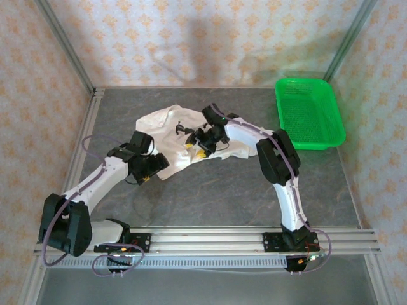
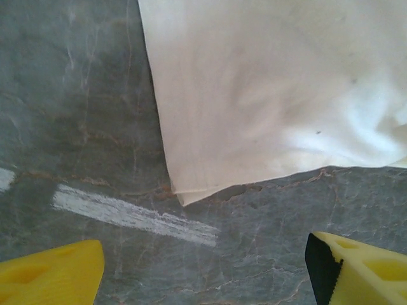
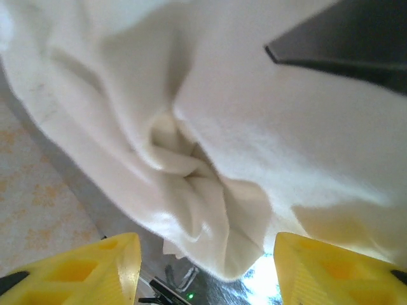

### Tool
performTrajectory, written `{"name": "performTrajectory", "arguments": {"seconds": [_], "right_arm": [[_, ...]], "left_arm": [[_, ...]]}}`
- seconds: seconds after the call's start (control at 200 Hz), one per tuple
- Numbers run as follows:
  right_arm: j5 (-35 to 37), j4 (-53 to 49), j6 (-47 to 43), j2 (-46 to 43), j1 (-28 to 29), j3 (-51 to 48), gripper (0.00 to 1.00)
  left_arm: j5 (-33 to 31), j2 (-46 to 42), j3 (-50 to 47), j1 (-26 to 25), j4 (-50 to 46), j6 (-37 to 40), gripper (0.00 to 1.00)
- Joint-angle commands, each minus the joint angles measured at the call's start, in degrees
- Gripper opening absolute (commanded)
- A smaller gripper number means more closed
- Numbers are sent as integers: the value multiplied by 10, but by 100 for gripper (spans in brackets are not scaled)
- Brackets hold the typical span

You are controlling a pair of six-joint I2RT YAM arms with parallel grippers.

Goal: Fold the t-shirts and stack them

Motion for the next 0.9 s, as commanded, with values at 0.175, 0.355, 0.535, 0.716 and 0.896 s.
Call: {"name": "performTrajectory", "arguments": {"seconds": [0.175,0.355,0.535,0.716,0.896], "right_arm": [[99,-120,-183,-135,-23,-19,74],[107,-110,-204,-205,-73,-94,75],[119,-129,-226,-258,-133,-150,75],[146,-149,-233,-280,-183,-195,75],[188,-153,-230,-280,-209,-229,75]], "left_arm": [[53,46,-45,-15,74,-116,77],[49,74,-53,-15,103,-140,71],[47,112,-37,-16,163,-166,61],[36,159,4,-16,176,-153,48],[28,197,35,-16,175,-128,10]]}}
